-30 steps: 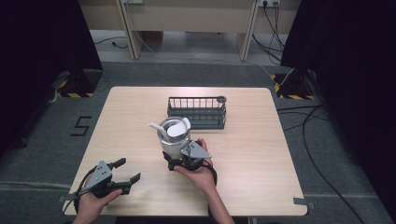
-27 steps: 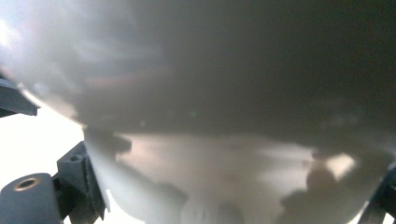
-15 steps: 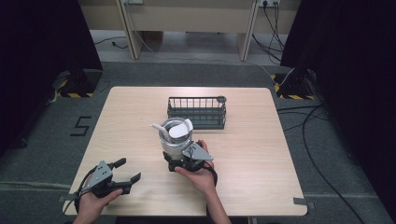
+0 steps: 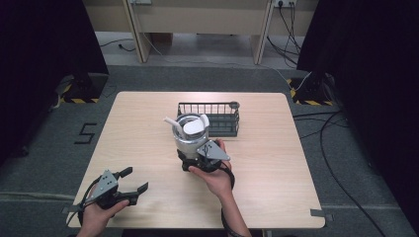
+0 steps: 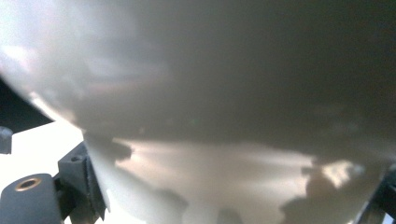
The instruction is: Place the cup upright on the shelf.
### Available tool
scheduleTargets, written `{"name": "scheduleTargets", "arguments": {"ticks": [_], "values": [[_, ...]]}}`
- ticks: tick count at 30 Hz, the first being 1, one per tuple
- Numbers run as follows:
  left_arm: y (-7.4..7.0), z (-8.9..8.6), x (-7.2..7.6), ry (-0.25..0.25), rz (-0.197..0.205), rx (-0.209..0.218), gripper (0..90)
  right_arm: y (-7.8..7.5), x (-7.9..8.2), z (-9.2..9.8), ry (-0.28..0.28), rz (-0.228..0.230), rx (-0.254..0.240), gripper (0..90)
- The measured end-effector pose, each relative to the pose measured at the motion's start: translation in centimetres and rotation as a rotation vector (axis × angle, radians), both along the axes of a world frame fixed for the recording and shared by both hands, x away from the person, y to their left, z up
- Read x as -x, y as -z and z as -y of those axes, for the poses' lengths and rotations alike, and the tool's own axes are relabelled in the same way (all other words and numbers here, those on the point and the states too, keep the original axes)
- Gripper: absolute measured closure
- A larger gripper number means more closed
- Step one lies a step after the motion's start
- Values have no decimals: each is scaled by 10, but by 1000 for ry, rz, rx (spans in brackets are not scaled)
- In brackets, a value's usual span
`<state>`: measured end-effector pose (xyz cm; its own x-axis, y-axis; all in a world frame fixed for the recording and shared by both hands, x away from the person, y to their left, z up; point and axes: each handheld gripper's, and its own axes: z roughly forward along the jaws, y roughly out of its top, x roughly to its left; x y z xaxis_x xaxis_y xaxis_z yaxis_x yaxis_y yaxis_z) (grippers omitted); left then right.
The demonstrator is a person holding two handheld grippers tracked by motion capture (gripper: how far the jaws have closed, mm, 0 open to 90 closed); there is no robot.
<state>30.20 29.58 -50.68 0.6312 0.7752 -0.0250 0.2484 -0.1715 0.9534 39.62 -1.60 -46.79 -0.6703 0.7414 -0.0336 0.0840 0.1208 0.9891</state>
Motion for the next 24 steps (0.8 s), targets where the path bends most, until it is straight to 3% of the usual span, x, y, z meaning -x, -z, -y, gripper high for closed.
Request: {"name": "scheduleTargets", "arguments": {"ticks": [24], "values": [[0, -1, 0, -3, -2, 7, 150, -40, -38, 7, 92, 33, -31, 110]]}}
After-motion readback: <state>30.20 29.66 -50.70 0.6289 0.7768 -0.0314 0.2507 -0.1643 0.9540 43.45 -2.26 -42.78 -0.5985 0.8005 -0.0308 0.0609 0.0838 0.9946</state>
